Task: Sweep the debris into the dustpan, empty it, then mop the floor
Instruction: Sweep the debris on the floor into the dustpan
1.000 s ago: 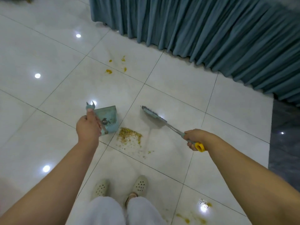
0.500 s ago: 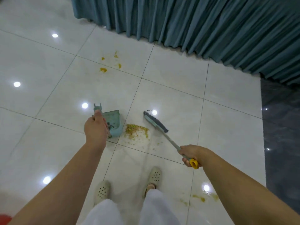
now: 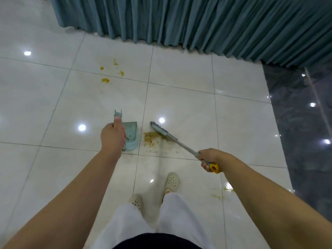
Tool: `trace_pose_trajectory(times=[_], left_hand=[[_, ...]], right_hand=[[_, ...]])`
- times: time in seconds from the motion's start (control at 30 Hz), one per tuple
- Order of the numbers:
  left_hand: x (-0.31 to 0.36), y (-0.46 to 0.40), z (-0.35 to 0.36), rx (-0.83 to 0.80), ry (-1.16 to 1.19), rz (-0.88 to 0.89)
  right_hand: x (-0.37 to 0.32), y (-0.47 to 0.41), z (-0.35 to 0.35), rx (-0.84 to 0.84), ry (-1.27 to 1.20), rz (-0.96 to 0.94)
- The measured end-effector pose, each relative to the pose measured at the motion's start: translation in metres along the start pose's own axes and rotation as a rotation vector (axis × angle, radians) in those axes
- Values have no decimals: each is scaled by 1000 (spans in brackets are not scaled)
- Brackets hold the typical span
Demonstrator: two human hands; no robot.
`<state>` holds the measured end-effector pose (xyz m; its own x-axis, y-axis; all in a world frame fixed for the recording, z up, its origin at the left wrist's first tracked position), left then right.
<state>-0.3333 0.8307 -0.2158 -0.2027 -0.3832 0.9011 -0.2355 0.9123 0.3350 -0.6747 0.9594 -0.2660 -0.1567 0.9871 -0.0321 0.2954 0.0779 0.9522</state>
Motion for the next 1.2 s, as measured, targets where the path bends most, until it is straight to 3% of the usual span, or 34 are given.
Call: trace_pose_trajectory(times=[0.37, 0.53, 0.87, 1.2], left_hand=[[7, -23, 26, -45, -21, 16], [12, -40, 42, -54, 15, 6], [22, -81, 45, -111, 9, -15], [28, -159, -30, -258, -48, -7]], right_hand=[[53, -8, -62, 20, -444, 162], [58, -30, -58, -6, -584, 225], [22, -33, 15, -76, -732, 290], [-47, 6, 145, -117, -897, 281]])
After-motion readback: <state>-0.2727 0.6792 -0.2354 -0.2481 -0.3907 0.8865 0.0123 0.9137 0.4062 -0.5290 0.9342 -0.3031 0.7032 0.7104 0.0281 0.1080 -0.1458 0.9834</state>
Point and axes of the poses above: each hand's wrist, its own y-axis away from the middle knuckle, its own z-axis out of the palm, x = y × z, the point moved 7 cm from there along -y, towards the middle knuckle, and after that the axes turned 9 degrees about z, right-handed, at the moved point
